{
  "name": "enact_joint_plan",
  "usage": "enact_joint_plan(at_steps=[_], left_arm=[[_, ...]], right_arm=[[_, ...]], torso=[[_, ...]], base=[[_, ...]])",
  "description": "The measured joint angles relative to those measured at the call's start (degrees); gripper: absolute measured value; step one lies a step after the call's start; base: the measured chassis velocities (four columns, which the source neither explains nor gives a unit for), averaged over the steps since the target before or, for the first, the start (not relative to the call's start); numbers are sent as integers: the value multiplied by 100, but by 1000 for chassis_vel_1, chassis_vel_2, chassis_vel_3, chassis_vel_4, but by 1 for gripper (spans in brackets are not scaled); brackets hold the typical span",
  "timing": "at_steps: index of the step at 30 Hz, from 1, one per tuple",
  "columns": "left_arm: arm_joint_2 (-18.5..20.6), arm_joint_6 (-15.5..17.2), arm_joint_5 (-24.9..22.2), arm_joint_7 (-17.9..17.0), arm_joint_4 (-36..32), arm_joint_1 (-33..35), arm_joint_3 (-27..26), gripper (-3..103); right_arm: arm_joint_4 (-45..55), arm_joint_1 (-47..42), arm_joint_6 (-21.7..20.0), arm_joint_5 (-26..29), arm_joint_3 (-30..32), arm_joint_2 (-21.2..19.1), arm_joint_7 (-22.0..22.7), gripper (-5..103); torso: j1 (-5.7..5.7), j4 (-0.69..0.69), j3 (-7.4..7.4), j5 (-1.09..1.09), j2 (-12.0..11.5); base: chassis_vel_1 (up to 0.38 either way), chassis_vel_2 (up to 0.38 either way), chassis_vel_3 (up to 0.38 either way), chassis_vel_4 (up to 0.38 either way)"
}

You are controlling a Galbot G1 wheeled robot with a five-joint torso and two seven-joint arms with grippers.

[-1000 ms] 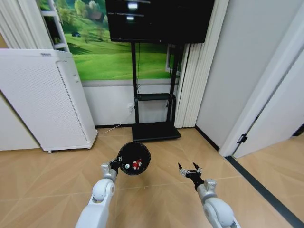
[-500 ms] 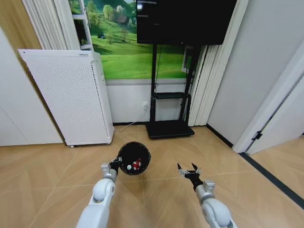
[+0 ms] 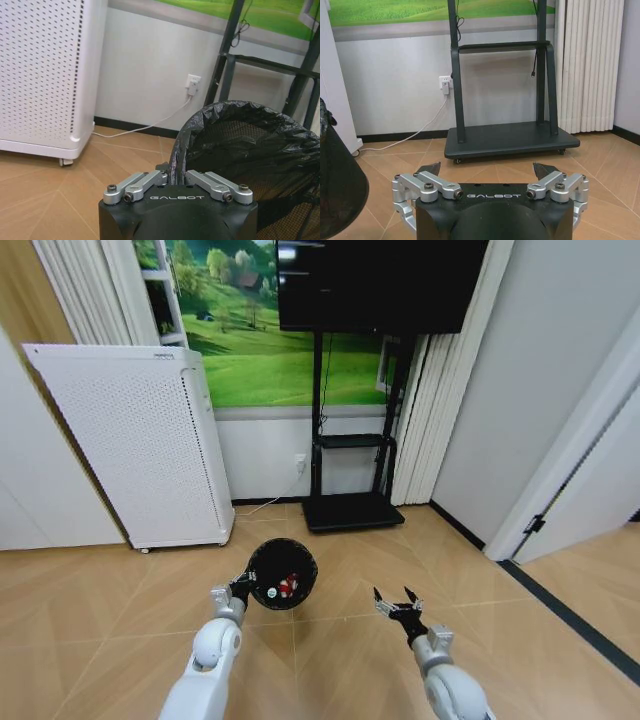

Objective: Pick up the trash bin and place the garbage on the floor into it.

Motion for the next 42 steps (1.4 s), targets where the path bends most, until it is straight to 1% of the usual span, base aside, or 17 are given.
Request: enact_joint_plan(at_steps=[1,2,4,5,8,9,10,11,13,14,15,17,18,20,25,32,42], left_arm=[[-38,5,-30,-246,-72,50,-48,3],[-38,5,-30,-246,-72,50,-48,3],[-134,32,-168,-759,-184,149,-185,3],[-134,32,-168,-759,-184,149,-185,3],[-210,232,-324,-1359,-381,313,-498,3],[-210,232,-324,-1359,-381,313,-498,3],[-229,429,-634,-1759,-538,428,-803,3],[-229,429,-634,-1759,-538,428,-803,3],[-229,563,-1066,-2213,-621,490,-1173,3],[-229,563,-1066,-2213,-621,490,-1173,3],[-230,579,-1304,-2549,-597,495,-1478,3],[-232,578,-1403,-2703,-554,487,-1640,3],[-237,563,-1635,-2955,-427,442,-1940,3],[-235,546,-2078,-3083,-235,335,-2293,3],[-174,462,-2756,-3108,173,141,-2605,3],[-240,379,-3584,-3538,530,1,-2654,3],[-279,31,-3551,-3924,859,-152,-2606,3]], right_arm=[[-7,0,3,-8,16,0,0,100],[-7,0,3,-8,16,0,0,100],[-41,8,5,-6,33,-20,3,100],[-41,8,5,-6,33,-20,3,100],[-88,51,6,52,64,-99,10,100],[-88,51,6,52,64,-99,10,100],[-107,104,-3,142,105,-159,14,100],[-107,104,-3,142,105,-159,14,100],[-135,169,-24,201,149,-203,19,100],[-135,169,-24,201,149,-203,19,100],[-148,198,-41,215,162,-220,21,100],[-151,213,-67,219,165,-225,22,100],[-152,234,-125,221,164,-241,20,100],[-161,291,-197,232,168,-286,10,100],[-259,440,-250,295,179,-372,9,100],[-329,543,-275,328,154,-404,13,100],[-428,643,-329,450,122,-413,43,100]], torso=[[0,0,0,0,0],[0,0,0,0,0],[0,-1,0,0,0],[0,-1,0,0,0],[0,-2,0,0,0],[0,-2,0,0,0],[0,1,0,1,0],[0,1,0,1,0],[0,0,0,0,1],[0,0,0,0,1],[0,0,0,-1,0],[0,-1,0,0,1],[0,1,0,1,0],[0,2,0,-1,0],[0,-2,0,0,0],[0,-1,0,-1,0],[0,0,0,1,0]], base=[[0,0,0,0],[0,0,0,0],[0,0,0,0],[0,0,0,0],[0,0,0,0],[0,0,0,0],[0,0,0,0],[0,0,0,0],[0,0,0,0],[0,0,0,0],[0,0,0,0],[0,0,0,0],[0,0,0,0],[0,0,0,0],[0,0,0,0],[0,0,0,0],[0,0,0,0]])
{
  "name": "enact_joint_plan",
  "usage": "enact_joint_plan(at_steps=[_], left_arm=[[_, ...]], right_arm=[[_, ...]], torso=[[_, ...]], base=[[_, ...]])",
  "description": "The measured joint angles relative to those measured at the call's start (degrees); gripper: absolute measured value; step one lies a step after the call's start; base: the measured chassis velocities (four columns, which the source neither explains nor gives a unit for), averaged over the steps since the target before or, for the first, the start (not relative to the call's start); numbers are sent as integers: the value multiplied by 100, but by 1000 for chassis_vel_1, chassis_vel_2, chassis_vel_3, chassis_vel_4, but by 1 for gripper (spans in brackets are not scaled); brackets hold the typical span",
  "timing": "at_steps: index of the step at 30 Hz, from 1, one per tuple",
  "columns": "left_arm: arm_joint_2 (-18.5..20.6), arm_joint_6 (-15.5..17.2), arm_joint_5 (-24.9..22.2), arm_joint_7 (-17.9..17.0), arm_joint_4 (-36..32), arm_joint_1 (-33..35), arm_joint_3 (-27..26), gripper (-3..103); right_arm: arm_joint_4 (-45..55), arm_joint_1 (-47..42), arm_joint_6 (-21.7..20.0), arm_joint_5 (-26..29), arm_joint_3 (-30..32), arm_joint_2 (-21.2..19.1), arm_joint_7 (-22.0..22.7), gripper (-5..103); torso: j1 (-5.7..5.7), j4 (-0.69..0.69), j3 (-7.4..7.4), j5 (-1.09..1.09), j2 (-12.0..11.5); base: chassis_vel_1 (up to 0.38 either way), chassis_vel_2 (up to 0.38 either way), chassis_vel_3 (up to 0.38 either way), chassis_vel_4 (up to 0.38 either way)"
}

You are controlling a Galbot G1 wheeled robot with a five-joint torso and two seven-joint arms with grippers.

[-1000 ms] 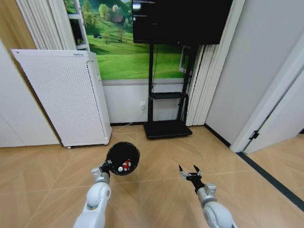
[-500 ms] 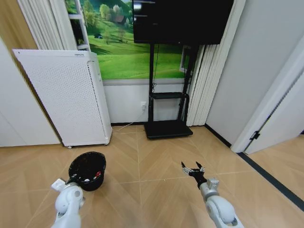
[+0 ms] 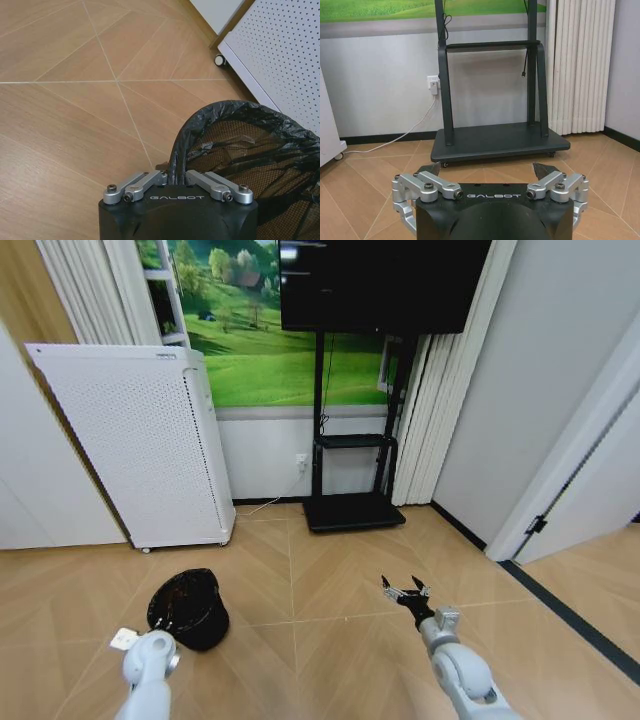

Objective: Pick up the trash bin and place the garbage on the floor into it.

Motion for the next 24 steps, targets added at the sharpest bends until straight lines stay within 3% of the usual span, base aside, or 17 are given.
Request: enact_joint_plan(at_steps=[13,17,20,23,24], left_arm=[[53,-133,77,-143,223,-77,27,4],[50,-199,118,-89,196,-55,41,15],[52,-274,272,17,84,-34,47,31],[52,-275,342,69,48,-29,41,36],[50,-298,558,217,9,-27,22,42]], right_arm=[[-73,-19,70,-1,-2,29,2,100],[-90,-24,96,9,8,20,-2,100],[-127,-40,138,42,20,21,-8,100],[-135,-47,152,45,22,21,-9,100],[-140,-55,164,55,27,20,-12,100]], torso=[[0,-1,0,0,0],[0,-1,0,0,0],[0,-1,0,0,0],[0,0,0,0,0],[0,-1,0,1,0]], base=[[0,0,0,0],[0,0,0,0],[0,0,0,0],[0,0,0,0],[0,0,0,0]])
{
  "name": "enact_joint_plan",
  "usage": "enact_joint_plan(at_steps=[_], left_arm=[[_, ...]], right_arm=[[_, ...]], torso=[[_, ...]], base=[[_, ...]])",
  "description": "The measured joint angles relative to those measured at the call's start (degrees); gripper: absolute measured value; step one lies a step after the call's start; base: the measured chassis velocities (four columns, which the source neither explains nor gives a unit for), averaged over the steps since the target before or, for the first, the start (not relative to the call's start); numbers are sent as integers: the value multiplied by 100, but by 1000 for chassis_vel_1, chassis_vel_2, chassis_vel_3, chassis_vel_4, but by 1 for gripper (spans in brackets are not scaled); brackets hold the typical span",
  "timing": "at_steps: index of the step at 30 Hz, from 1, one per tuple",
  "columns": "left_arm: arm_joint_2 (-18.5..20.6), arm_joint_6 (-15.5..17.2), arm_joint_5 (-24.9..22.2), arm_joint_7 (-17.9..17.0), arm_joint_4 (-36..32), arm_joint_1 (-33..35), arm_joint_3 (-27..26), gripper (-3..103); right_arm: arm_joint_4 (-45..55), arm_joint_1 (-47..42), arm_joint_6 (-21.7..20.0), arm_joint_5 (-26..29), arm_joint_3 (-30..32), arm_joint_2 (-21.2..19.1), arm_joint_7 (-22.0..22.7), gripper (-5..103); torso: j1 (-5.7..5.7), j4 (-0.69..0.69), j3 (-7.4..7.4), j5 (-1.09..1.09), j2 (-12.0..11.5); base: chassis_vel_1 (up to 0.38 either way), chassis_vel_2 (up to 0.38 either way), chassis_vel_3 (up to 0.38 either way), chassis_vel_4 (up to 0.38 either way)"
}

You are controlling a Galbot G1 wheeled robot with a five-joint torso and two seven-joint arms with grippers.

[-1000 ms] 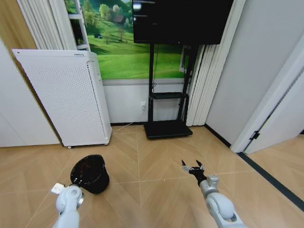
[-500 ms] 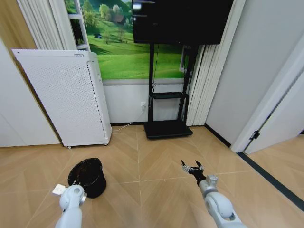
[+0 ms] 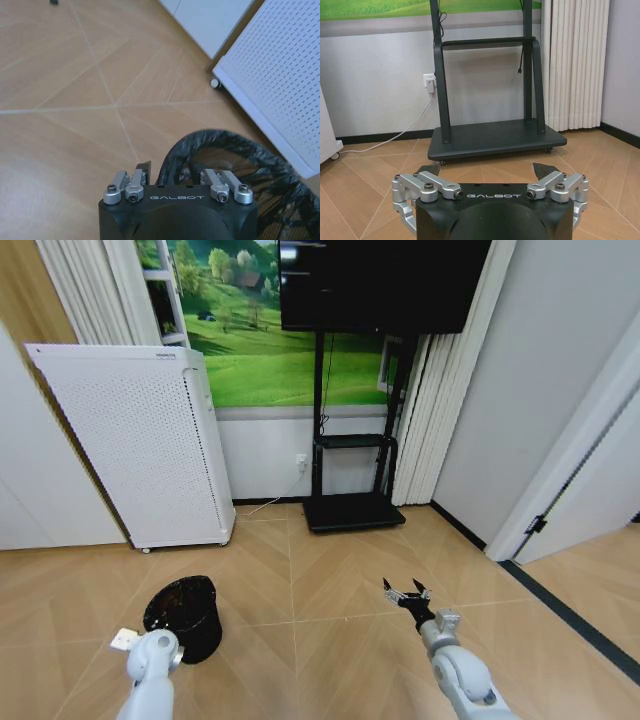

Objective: Pick up the trash bin and place the garbage on the floor into it.

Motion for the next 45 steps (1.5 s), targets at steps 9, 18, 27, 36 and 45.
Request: enact_joint_plan(at_steps=[9,18,27,36,45], left_arm=[[43,-353,1463,1708,-136,9,30,75],[-96,-563,3312,4176,-903,438,474,100],[32,-559,4272,5556,-1122,765,1334,100],[180,-572,4420,5621,-1187,1035,1358,100],[299,-512,4269,5565,-1403,1209,1192,100]], right_arm=[[-36,2,48,182,7,-38,5,100],[2,18,107,328,-13,88,94,100],[-61,-54,388,146,229,241,103,100],[-144,-139,553,-3,435,323,22,100],[-138,-52,532,-54,307,259,-2,100]], torso=[[0,0,0,-1,0],[0,1,0,0,0],[0,-1,0,-1,0],[10,-1,96,-1,115],[48,-1,286,-1,336]], base=[[0,0,0,0],[0,0,0,0],[0,0,0,0],[0,0,0,0],[0,0,0,0]])
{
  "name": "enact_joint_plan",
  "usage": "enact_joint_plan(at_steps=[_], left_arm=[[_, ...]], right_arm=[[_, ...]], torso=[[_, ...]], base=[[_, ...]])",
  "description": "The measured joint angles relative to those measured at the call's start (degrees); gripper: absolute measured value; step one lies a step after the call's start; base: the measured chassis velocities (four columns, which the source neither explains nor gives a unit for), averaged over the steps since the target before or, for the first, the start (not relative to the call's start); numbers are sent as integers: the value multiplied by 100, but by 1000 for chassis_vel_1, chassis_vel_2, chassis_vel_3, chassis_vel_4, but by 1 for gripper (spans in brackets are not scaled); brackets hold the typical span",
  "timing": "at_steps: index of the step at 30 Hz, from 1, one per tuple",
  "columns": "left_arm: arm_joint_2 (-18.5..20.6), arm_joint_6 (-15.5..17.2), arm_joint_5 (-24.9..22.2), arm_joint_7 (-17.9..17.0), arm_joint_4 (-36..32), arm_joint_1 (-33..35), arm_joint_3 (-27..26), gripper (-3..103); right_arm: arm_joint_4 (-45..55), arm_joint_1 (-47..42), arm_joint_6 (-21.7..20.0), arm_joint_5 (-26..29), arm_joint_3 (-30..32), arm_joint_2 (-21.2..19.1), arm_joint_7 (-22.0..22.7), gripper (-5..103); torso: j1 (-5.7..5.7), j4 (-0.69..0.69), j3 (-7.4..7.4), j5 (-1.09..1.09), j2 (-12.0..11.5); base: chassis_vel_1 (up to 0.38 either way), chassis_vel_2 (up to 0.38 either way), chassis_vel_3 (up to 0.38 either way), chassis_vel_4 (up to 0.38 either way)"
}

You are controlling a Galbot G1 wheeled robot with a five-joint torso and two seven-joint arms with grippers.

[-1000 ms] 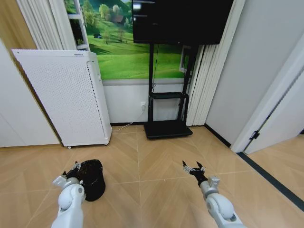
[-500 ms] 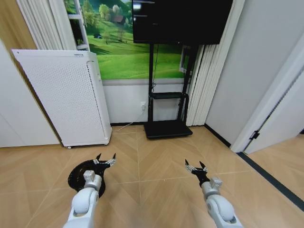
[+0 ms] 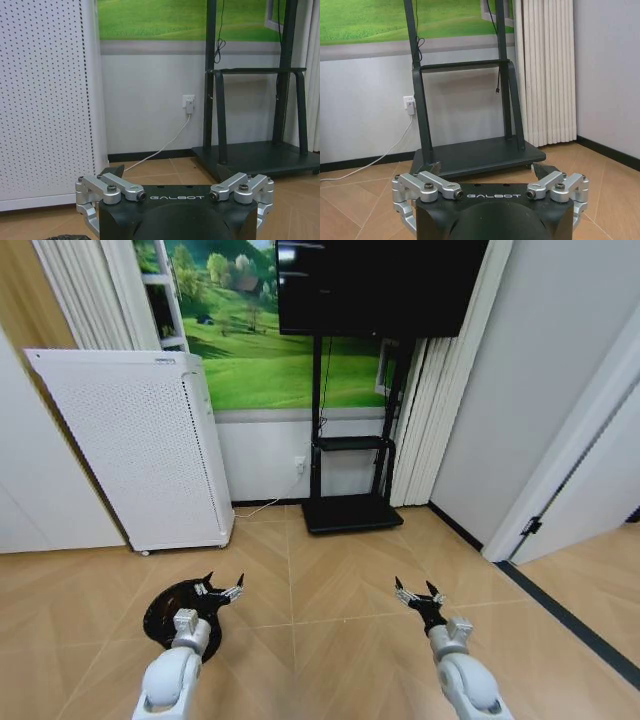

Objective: Pick up the trash bin and place the garbage on the floor into it.

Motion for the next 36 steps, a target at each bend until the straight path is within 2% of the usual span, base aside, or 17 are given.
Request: enact_joint_plan(at_steps=[11,19,27,31,32,36], left_arm=[[57,57,-156,-52,-138,90,-71,100],[36,75,-147,-83,-139,58,-27,100],[43,93,-151,-94,-157,59,-41,100],[44,93,-147,-93,-167,68,-44,100],[41,92,-144,-92,-175,66,-46,100],[38,100,-161,-92,-183,52,-38,100]], right_arm=[[-5,53,-29,-9,-32,-59,-17,100],[-3,-8,-21,-10,2,-64,-27,100],[27,-16,-20,-43,-1,-33,-29,100],[38,-34,-20,-83,-2,-12,-29,100],[60,-66,-20,-108,0,10,-29,100],[76,-84,-18,-126,13,21,-28,100]], torso=[[25,0,116,0,139],[73,-1,282,0,353],[120,0,384,0,502],[141,0,469,0,609],[167,0,547,0,713],[196,0,617,0,813]], base=[[0,0,0,0],[0,0,0,0],[0,0,0,0],[0,0,0,0],[0,0,0,0],[0,0,0,0]])
